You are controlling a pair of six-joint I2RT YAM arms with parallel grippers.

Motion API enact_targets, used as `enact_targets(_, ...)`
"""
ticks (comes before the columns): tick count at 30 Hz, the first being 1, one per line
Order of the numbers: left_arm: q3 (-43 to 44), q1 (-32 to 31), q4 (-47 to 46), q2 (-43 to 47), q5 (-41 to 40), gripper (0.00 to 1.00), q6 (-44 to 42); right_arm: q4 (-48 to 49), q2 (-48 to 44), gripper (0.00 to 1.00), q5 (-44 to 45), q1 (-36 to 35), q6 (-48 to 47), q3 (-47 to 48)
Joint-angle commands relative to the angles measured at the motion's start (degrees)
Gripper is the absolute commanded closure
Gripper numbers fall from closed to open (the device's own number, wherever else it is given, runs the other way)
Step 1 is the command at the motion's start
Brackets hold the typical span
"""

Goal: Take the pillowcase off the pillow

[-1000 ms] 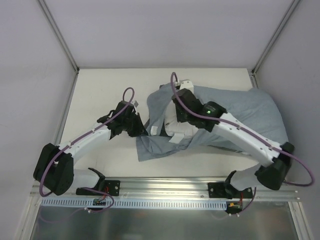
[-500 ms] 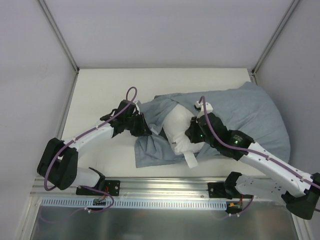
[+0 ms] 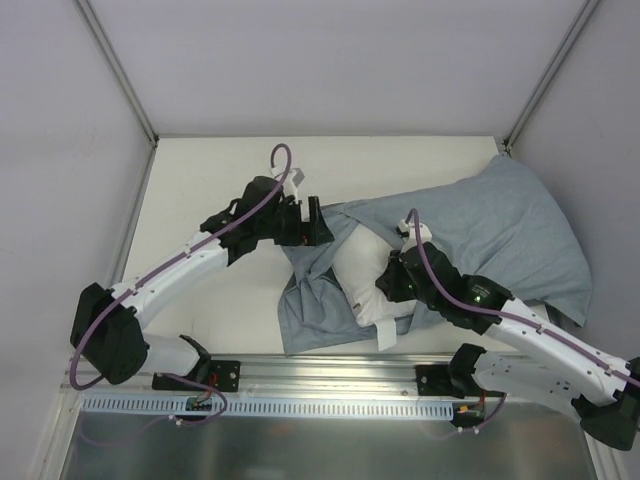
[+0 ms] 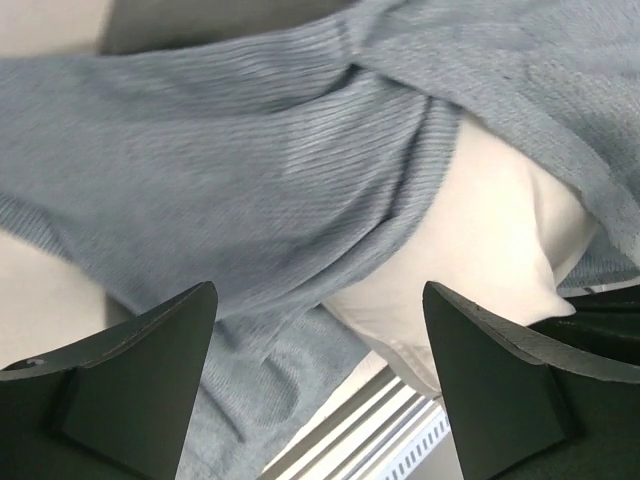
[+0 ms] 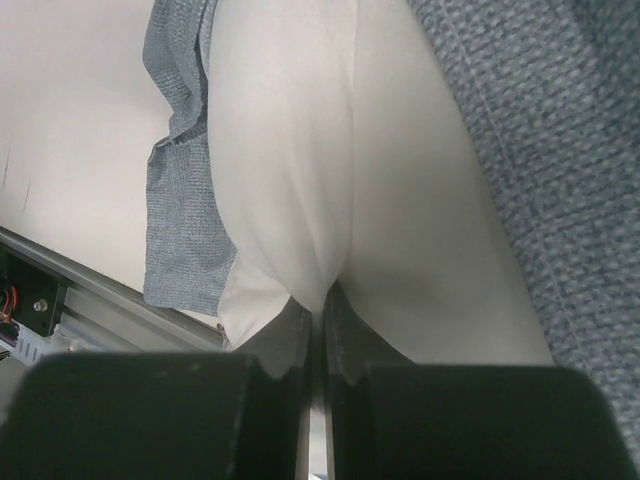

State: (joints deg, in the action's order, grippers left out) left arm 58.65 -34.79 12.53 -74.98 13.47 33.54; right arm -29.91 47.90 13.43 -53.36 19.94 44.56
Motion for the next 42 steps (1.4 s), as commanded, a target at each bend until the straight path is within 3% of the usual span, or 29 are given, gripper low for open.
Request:
enact_targets(1, 4.44, -2.13, -0.23, -4.90, 2.42, 0.15, -8.31, 1.35, 0.09, 0.99, -0.16, -0.86, 1.33, 3.70)
enact_targets(6, 6.65, -3.45, -0.23, -9.91, 4.54, 0.14, -12.18, 0.82, -1.05, 0.99, -0.16, -1.30, 1.68, 4.40)
enact_targets(9, 7.79, -3.45, -0.23, -12.73, 1.91, 0.41, -12.44, 0.38, -1.58, 0.99, -0.07, -1.65, 1.77, 4.75)
enact_targets(10, 9.10, -3.45, -0.14, -13.34, 0.51, 0.68, -12.45, -0.06, -1.67, 0.99, -0.16, -1.74, 1.76, 4.93)
enact_targets(11, 9.98, -3.27, -0.06, -13.87, -0.20, 0.83, -12.62, -0.41, -1.84, 0.99, -0.42, -2.18, 1.50, 5.01)
enact_targets(13, 11.74, -1.18, 0.12, -14.14, -0.82, 1.00, -11.57, -1.46, -2.80, 0.99, -0.25, -2.97, 0.63, 5.45)
enact_targets(20, 17.89, 6.47, 0.30, -14.49, 1.11, 1.00, -8.84, -7.79, -11.32, 0.99, -2.43, -5.17, -2.01, 3.18)
enact_targets(28, 20.19, 11.40, 0.65, -26.25, 8.74, 1.00, -2.35, -9.90, -22.75, 0.99, -4.12, -5.44, -1.66, 2.73)
enact_targets(35, 24.84, 11.85, -0.14, -39.18, 13.85, 1.00, 1.18, -8.94, -22.59, 0.99, -5.70, -5.44, -3.07, 2.99)
enact_targets(42, 24.58, 11.85, -1.37, -38.14, 17.11, 1.00, -1.54, -4.81, -21.54, 0.99, -7.62, -5.44, -3.51, 2.03)
